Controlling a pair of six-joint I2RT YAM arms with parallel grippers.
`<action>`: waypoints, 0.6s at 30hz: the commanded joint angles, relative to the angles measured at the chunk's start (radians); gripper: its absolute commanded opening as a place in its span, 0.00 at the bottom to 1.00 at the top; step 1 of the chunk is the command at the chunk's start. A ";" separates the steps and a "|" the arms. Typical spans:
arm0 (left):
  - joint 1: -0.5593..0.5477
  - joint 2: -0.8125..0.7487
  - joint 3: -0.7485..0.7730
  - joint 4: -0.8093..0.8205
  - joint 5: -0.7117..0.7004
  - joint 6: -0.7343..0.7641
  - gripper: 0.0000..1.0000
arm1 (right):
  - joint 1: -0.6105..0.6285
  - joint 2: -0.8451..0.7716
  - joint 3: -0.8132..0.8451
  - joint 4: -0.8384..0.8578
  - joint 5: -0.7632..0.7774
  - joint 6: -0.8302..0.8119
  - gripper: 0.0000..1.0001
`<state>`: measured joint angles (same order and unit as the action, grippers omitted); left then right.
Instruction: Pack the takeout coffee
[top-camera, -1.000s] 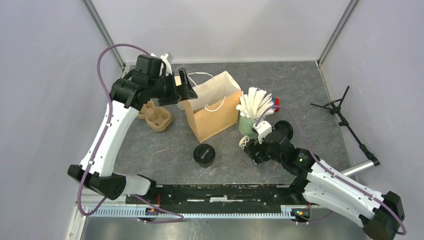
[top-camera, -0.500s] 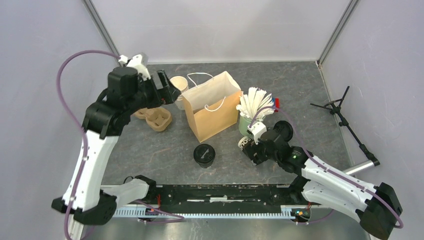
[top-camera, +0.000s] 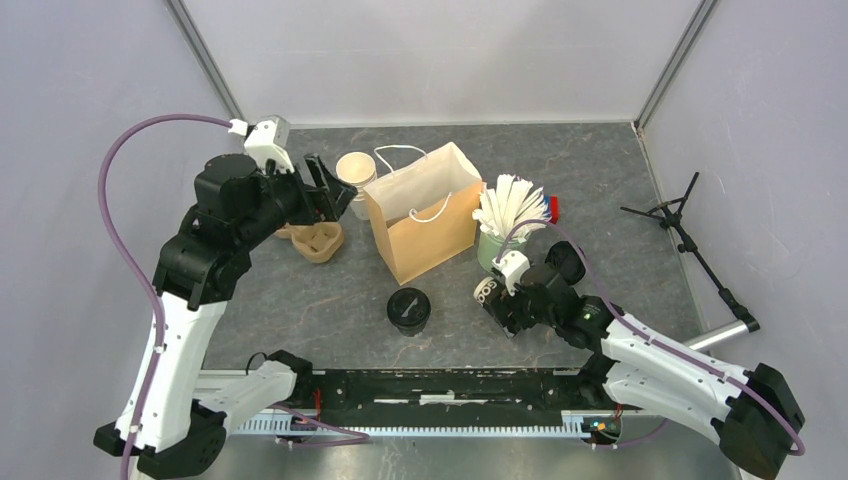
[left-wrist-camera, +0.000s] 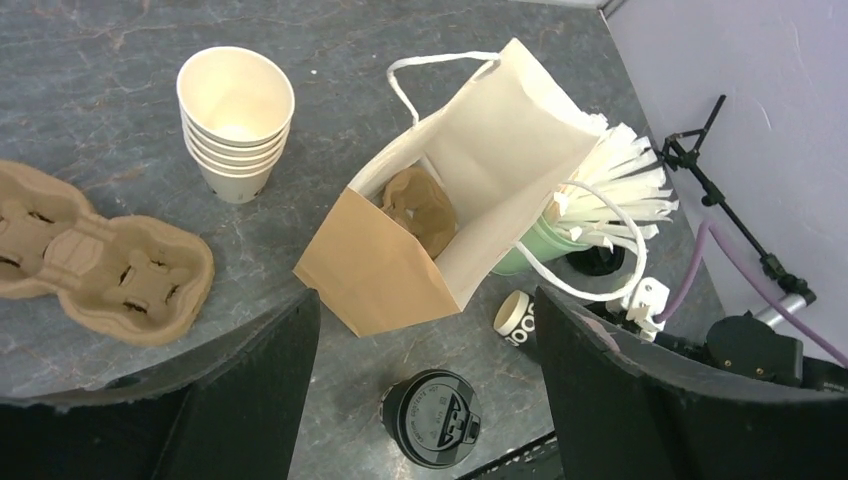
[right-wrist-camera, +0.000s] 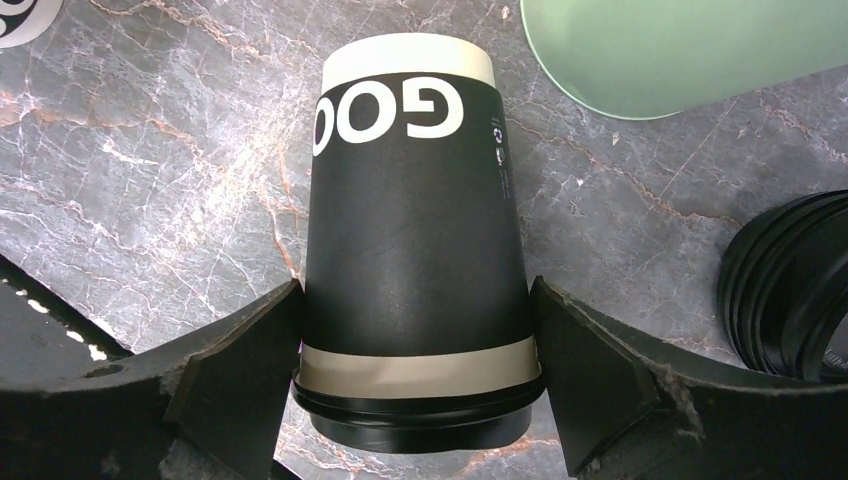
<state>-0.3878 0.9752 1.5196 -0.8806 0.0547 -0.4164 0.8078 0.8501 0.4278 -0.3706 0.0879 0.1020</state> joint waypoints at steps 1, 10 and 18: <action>0.001 -0.010 -0.011 0.050 0.088 0.157 0.83 | 0.004 -0.024 0.046 0.005 -0.031 -0.014 0.85; -0.015 -0.179 -0.270 0.318 0.328 0.431 0.72 | 0.004 -0.055 0.193 -0.122 -0.181 -0.002 0.77; -0.040 -0.285 -0.423 0.487 0.636 0.727 0.86 | 0.004 -0.017 0.477 -0.217 -0.383 0.044 0.76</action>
<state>-0.4149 0.7330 1.1591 -0.5541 0.4850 0.0921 0.8078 0.8162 0.7586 -0.5602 -0.1501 0.1112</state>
